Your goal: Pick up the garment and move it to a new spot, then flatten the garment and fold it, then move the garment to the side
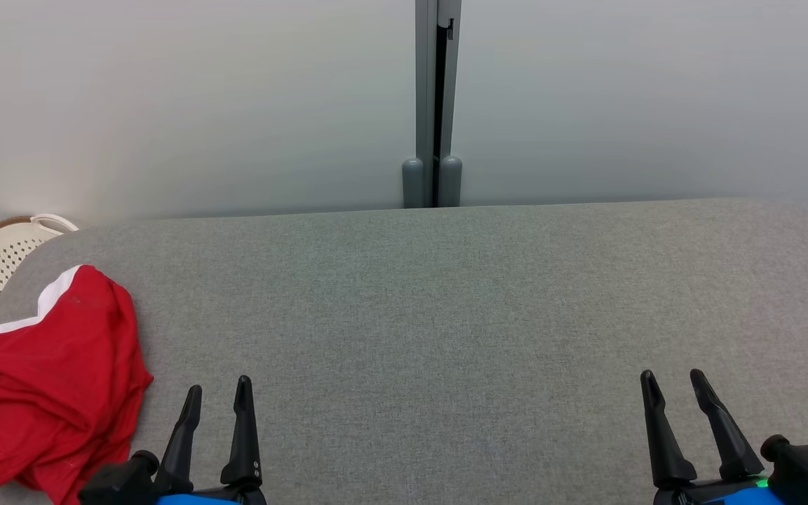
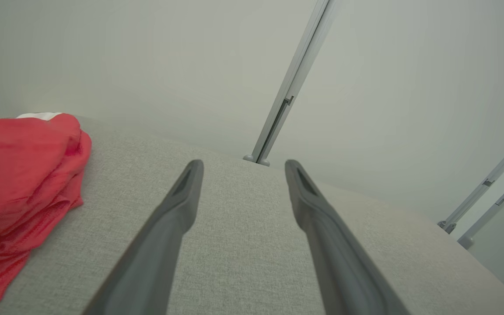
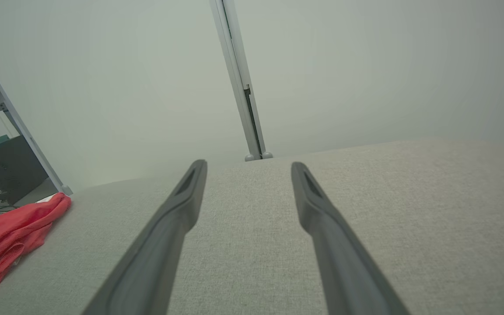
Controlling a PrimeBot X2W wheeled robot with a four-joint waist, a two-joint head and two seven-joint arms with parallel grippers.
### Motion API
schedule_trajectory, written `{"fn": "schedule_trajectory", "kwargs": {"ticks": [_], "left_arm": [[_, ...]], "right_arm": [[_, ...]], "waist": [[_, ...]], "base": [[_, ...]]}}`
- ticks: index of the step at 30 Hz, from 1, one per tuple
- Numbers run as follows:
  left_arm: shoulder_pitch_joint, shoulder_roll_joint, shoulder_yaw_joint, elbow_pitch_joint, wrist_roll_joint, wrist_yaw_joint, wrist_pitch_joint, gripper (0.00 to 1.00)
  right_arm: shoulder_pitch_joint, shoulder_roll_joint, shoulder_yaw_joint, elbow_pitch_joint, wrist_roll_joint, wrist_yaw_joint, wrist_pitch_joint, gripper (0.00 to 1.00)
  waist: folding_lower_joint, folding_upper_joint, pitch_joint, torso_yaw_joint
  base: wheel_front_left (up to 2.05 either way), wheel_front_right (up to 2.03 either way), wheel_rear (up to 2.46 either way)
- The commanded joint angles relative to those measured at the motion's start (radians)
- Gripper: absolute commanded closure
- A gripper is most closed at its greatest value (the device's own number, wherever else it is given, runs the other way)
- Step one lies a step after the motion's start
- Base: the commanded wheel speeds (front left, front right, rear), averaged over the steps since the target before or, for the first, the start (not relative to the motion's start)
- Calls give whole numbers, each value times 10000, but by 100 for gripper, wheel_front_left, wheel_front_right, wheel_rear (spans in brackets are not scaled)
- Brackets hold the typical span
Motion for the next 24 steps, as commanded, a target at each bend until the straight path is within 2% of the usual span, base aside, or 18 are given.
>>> {"fn": "schedule_trajectory", "kwargs": {"ticks": [1, 24], "left_arm": [[49, 52, -17, 2, 295, 4, -112, 0], [201, 54, -248, -3, 2135, 109, -571, 0]], "right_arm": [[56, -7, 15, -123, -292, 17, -112, 0], [157, 30, -167, -193, -2080, 12, -565, 0]], "waist": [[0, -1, -4, 4], [0, -1, 19, 137]], "base": [[0, 0, 0], [0, 0, 0]]}}
